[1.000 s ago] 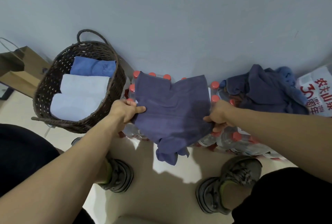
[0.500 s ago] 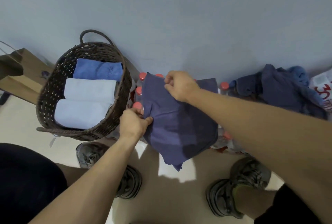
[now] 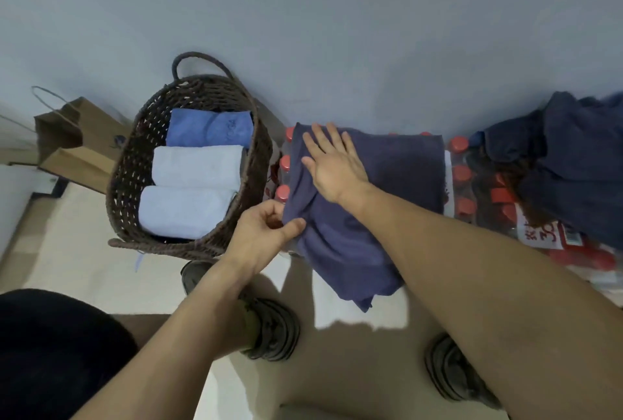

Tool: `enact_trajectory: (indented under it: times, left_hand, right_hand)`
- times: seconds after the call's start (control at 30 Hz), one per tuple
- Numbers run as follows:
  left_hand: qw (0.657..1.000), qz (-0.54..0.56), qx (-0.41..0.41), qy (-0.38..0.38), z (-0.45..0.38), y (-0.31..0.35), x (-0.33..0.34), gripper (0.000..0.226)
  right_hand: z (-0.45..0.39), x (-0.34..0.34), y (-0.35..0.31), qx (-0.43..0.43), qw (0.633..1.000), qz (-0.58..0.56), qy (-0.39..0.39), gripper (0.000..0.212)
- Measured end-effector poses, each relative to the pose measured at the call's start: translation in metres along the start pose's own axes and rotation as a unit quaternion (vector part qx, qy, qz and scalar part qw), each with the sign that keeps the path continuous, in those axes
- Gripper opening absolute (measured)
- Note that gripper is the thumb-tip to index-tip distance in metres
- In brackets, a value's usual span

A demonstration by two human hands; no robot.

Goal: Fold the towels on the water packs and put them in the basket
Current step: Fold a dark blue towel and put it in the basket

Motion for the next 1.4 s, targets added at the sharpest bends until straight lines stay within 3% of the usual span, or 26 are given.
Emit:
enact_trajectory:
  times: [0.13, 0.27, 0.4, 0.5, 0.57, 0.7, 0.77, 0.83, 0.9, 0.97, 1.03, 1.17, 1.27, 1.4]
  left_hand:
    - [0.998, -0.003, -0.045, -0.031, 0.008, -0.025, 0.003, 0.021]
    - [0.981, -0.167, -0.087, -0.047, 0.013, -0.061, 0.0, 0.027]
    - [0.962, -0.241, -0.11, -0.066, 0.014, -0.071, -0.002, 0.026]
    - [0.907, -0.397, -0.093, -0.1, 0.008, -0.05, -0.004, 0.034]
    - [0.881, -0.466, -0.062, -0.061, 0.002, -0.022, -0.008, 0.036]
    - [0.92, -0.368, 0.033, 0.126, -0.003, 0.033, -0.004, 0.022]
    - [0.925, -0.317, 0.121, 0.169, -0.011, 0.051, 0.006, 0.009]
    - [0.922, -0.304, 0.18, 0.159, -0.029, 0.06, 0.018, 0.013]
    - [0.92, -0.314, 0.191, 0.137, -0.051, 0.059, 0.027, 0.03]
    - [0.912, -0.352, 0.179, 0.114, -0.071, 0.056, 0.037, 0.047]
    - [0.896, -0.4, 0.164, 0.102, -0.084, 0.049, 0.045, 0.059]
    - [0.862, -0.454, 0.182, 0.129, -0.094, 0.039, 0.05, 0.062]
    - [0.849, -0.476, 0.185, 0.133, -0.094, 0.035, 0.05, 0.067]
    - [0.851, -0.479, 0.166, 0.139, -0.096, 0.041, 0.049, 0.062]
  right_hand:
    - [-0.006, -0.002, 0.001, -0.006, 1.0, -0.001, -0.008, 0.057]
    - [-0.006, -0.002, 0.0, -0.003, 1.0, 0.004, -0.002, 0.057]
    - [-0.006, -0.002, 0.001, -0.006, 1.0, 0.002, -0.002, 0.058]
    - [-0.008, -0.001, 0.002, -0.007, 1.0, -0.005, -0.004, 0.059]
    - [-0.01, -0.001, 0.001, -0.006, 1.0, -0.013, -0.001, 0.058]
    - [-0.013, -0.005, 0.001, -0.008, 0.999, -0.044, -0.019, 0.06]
    - [-0.008, -0.011, 0.001, -0.022, 0.995, -0.099, -0.023, 0.059]
    - [0.004, -0.024, 0.006, -0.028, 0.981, -0.188, 0.042, 0.055]
    - [0.024, -0.041, 0.022, 0.005, 0.958, -0.233, 0.167, 0.048]
    - [0.048, -0.051, 0.046, 0.075, 0.938, -0.221, 0.257, 0.043]
    - [0.072, -0.05, 0.066, 0.148, 0.928, -0.184, 0.287, 0.043]
    - [0.1, -0.028, 0.085, 0.206, 0.947, -0.089, 0.229, 0.065]
    - [0.102, -0.026, 0.099, 0.179, 0.965, 0.0, 0.193, 0.072]
    - [0.093, -0.037, 0.123, 0.124, 0.982, -0.015, 0.138, 0.076]
Point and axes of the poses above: each hand's wrist, its own z-axis away from the middle knuckle, its own x-axis out of the palm, y = z × x, the point moved 5 cm from there along -z, towards the middle knuckle, and after that the axes turned 14 degrees about -z, right-handed, at the moved point
